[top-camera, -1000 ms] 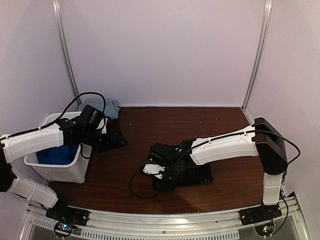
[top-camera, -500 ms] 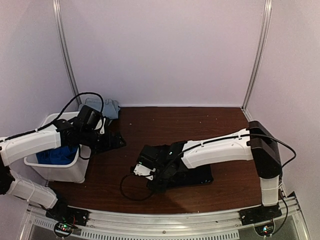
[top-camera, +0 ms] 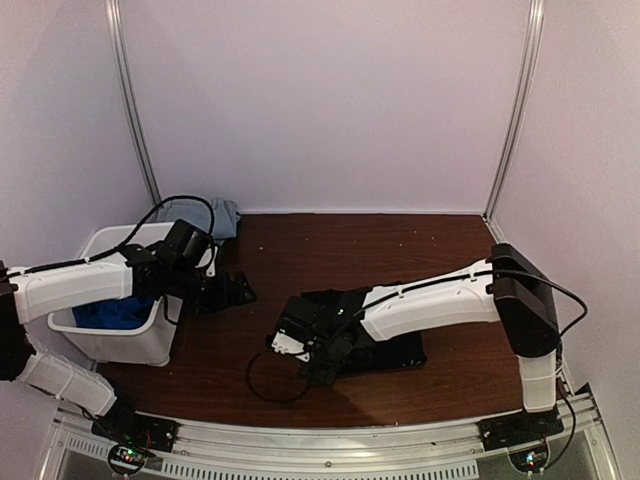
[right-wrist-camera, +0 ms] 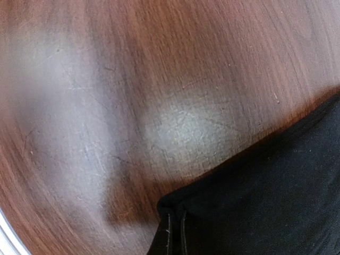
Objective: Fold and stack the mixed laundry pile
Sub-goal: Pick up the square-folded T-shirt from the center of the board, then pass from the right arm to the left
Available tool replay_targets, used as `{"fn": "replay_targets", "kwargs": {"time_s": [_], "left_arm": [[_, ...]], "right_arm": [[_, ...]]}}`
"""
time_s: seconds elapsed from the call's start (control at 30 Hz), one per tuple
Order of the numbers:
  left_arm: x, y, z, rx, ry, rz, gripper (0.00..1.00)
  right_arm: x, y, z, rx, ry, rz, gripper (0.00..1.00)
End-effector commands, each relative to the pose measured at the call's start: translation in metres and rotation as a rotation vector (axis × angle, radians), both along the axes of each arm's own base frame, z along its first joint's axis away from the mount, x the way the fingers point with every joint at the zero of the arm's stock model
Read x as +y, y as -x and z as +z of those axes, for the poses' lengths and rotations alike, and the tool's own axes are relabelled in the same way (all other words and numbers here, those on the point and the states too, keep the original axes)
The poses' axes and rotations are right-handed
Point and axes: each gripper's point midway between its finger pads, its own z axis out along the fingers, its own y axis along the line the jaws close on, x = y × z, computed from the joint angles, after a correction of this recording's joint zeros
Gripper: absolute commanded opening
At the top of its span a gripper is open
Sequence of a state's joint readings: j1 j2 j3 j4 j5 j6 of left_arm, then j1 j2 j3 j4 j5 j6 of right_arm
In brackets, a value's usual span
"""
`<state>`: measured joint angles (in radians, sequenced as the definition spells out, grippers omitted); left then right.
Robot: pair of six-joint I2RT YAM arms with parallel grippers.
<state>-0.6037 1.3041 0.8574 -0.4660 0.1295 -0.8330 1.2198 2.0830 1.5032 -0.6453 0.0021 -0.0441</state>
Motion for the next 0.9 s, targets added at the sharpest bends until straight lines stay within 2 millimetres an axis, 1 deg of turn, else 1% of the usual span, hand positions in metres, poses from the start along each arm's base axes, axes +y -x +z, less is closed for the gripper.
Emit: {"fn": "replay_targets", "kwargs": {"time_s": [0.0, 0.07, 0.17, 0.27, 0.43, 0.5, 0.63, 0.77, 0.87], "left_arm": [[-0.015, -0.007, -0.008, 0.016, 0.079, 0.001, 0.96], [-0.025, -0.01, -0.012, 0.039, 0.13, 0.008, 0.94], [-0.045, -0.016, -0.008, 0.043, 0.209, 0.0, 0.94], [-0.066, -0.021, -0.005, 0.045, 0.248, -0.025, 0.95], [-0.095, -0.028, -0.009, 0.078, 0.361, -0.023, 0.96], [-0.106, -0.032, -0.011, 0.076, 0.371, -0.028, 0.97], [-0.128, -0.036, -0.013, 0.094, 0.394, -0.049, 0.98], [-0.146, -0.032, -0.03, 0.15, 0.404, -0.059, 0.98], [-0.155, -0.027, -0.045, 0.183, 0.39, -0.059, 0.98]], "right_arm": [[0.008, -0.01, 0.045, -0.007, -0.155, -0.003, 0.0], [0.009, -0.017, 0.063, 0.007, -0.229, -0.017, 0.0], [0.009, -0.023, 0.075, 0.02, -0.294, -0.021, 0.0], [0.007, -0.028, 0.079, 0.04, -0.326, -0.029, 0.0], [0.004, -0.042, 0.091, 0.05, -0.382, -0.061, 0.0], [0.006, -0.046, 0.096, 0.047, -0.405, -0.064, 0.0], [0.01, -0.047, 0.096, 0.062, -0.41, -0.054, 0.0], [0.016, -0.051, 0.101, 0.054, -0.424, -0.053, 0.0], [0.021, -0.055, 0.105, 0.045, -0.434, -0.057, 0.0]]}}
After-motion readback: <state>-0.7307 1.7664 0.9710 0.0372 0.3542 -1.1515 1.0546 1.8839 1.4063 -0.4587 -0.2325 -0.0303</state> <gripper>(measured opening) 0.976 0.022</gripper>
